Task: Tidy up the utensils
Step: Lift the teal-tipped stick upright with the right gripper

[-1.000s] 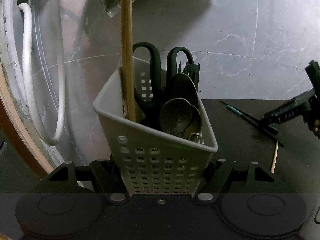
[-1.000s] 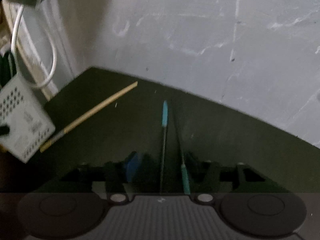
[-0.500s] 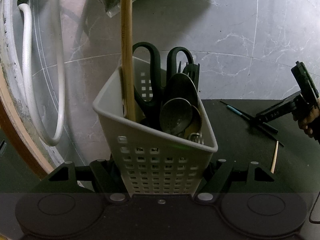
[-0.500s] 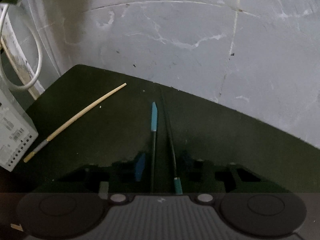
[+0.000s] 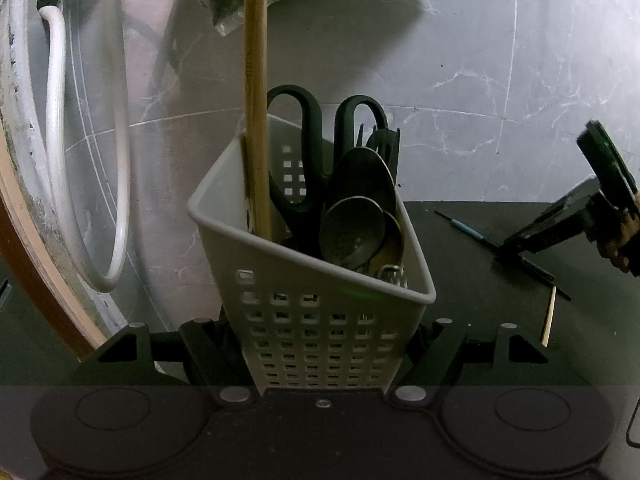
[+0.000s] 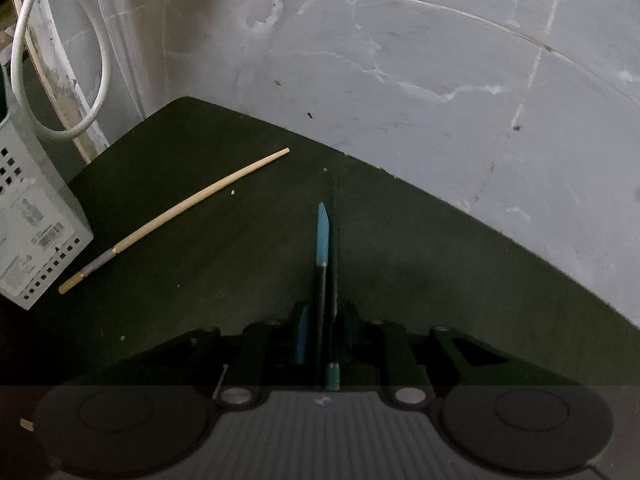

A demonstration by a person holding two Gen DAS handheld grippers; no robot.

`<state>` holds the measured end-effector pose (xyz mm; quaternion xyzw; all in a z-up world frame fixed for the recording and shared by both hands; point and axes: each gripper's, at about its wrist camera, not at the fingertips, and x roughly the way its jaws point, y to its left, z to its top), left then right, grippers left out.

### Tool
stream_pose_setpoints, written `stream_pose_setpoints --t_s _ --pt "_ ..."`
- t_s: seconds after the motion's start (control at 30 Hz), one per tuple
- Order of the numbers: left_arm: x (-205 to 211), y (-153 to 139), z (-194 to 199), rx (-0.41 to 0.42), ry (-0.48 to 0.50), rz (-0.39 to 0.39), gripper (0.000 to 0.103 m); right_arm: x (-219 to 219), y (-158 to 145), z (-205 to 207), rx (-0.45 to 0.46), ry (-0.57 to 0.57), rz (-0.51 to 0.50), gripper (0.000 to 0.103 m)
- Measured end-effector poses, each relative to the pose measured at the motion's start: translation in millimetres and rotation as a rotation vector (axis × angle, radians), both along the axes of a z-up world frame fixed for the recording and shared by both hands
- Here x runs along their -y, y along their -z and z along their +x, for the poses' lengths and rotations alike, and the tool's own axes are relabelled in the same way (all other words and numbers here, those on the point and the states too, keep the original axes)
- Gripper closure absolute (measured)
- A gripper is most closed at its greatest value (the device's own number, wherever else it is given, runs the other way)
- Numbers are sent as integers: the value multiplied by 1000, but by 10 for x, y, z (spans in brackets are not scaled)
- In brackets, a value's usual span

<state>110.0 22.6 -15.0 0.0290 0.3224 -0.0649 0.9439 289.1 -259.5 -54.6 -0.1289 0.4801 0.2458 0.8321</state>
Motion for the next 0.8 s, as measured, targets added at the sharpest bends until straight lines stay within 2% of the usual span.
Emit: stream_pose_setpoints --t_s 0.07,0.17,0.33,0.53,0.67,0.8 --pt "-3 -4 -6 0 2 1 27 -48 15 39 3 -7 -15 82" --pt "-4 -5 -9 0 3 0 27 -77 29 78 5 -9 -2 89" --pt "-5 -3 -6 -1 3 0 27 -104 58 150 5 -6 25 89" --pt "5 -3 -9 0 3 1 27 -111 57 206 -14 -3 26 88" --pt "2 -4 -7 -2 4 -1 27 -32 41 173 -28 -7 44 76" --pt "4 -4 -2 -2 5 -1 27 44 46 134 -33 -10 48 81"
